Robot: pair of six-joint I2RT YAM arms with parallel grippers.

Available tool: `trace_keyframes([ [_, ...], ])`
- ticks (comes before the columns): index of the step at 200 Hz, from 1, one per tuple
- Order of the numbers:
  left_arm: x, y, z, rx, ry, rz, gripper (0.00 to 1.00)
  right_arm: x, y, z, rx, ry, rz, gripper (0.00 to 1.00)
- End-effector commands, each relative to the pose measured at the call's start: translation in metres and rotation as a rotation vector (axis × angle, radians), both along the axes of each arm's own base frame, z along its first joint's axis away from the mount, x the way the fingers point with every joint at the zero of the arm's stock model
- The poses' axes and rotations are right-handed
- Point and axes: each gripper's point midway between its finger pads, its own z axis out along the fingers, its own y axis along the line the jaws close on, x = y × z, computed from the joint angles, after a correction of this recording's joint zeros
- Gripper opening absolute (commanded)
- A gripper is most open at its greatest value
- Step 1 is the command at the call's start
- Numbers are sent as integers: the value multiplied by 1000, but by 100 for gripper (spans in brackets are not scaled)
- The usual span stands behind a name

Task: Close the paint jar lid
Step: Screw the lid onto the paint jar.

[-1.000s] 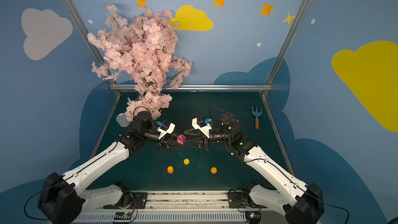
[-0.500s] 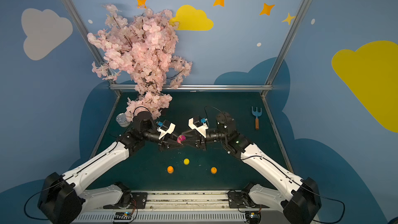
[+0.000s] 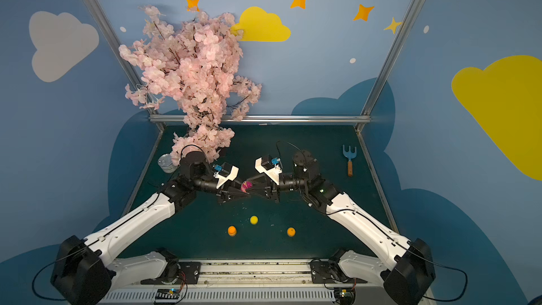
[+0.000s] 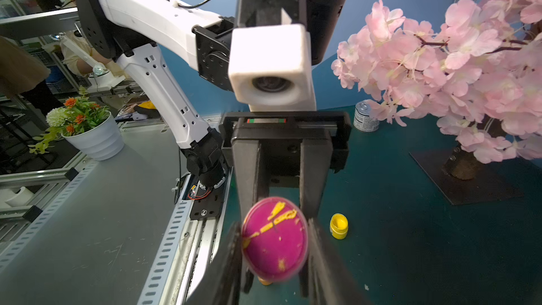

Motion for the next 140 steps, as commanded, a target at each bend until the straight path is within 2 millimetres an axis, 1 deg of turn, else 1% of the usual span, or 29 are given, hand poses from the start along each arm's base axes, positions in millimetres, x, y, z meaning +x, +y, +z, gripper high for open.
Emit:
trace_keyframes([
  [1, 24, -1, 5, 21, -114, 152, 11, 10, 7, 8, -11, 25, -46, 0],
  [37, 36, -1, 12, 27, -241, 258, 11, 24, 12, 3, -39, 63, -98, 0],
  [90, 46, -9, 16, 53, -372, 341, 10, 35, 18, -4, -78, 112, -147, 0],
  [105, 49, -10, 20, 46, -405, 369, 10, 39, 19, -6, -87, 124, -173, 0],
  [140, 61, -7, 29, 30, -489, 480, 10, 60, 16, -14, -132, 189, -304, 0],
])
